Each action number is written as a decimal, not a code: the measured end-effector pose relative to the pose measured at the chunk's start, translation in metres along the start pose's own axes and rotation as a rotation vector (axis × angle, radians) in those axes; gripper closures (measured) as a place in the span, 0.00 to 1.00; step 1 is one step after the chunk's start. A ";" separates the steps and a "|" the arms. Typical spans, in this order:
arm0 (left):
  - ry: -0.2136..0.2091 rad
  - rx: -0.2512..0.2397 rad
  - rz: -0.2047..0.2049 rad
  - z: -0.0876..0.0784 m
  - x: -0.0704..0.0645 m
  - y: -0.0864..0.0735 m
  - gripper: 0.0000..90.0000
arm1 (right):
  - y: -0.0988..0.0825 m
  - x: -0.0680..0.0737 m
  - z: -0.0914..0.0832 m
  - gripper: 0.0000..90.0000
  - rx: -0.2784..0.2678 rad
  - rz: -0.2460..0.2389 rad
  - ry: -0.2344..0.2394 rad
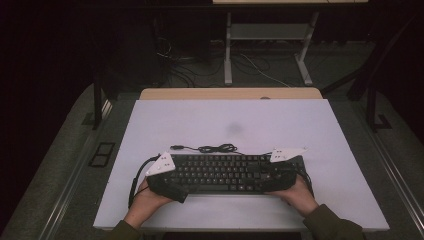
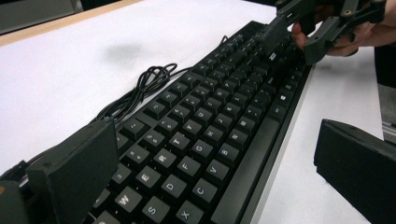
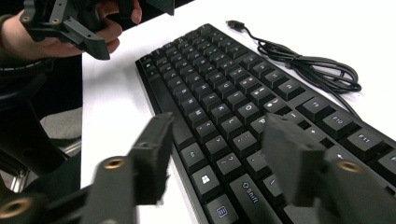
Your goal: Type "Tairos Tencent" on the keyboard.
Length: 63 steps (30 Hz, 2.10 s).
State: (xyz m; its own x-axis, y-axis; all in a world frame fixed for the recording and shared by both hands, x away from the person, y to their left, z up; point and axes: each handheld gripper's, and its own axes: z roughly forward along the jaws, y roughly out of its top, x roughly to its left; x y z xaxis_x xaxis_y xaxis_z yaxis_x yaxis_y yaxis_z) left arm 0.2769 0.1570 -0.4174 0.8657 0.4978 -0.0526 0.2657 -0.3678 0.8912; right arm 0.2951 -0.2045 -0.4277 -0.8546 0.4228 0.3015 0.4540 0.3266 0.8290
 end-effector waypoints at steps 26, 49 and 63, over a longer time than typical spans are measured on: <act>-0.003 0.014 0.000 -0.001 -0.001 -0.001 0.00 | -0.004 -0.005 0.009 0.99 0.149 -0.049 -0.063; 0.011 0.014 0.001 -0.002 0.000 -0.001 0.00 | -0.009 -0.007 0.012 0.99 0.195 -0.047 -0.092; 0.008 0.026 -0.008 0.002 0.002 0.005 0.01 | -0.009 -0.007 0.012 0.99 0.195 -0.048 -0.090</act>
State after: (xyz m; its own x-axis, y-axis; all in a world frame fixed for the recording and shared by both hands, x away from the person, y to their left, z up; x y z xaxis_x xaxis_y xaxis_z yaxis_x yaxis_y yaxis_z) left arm 0.2804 0.1546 -0.4135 0.8601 0.5070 -0.0559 0.2833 -0.3837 0.8789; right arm 0.3006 -0.2004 -0.4427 -0.8545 0.4735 0.2136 0.4610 0.5016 0.7320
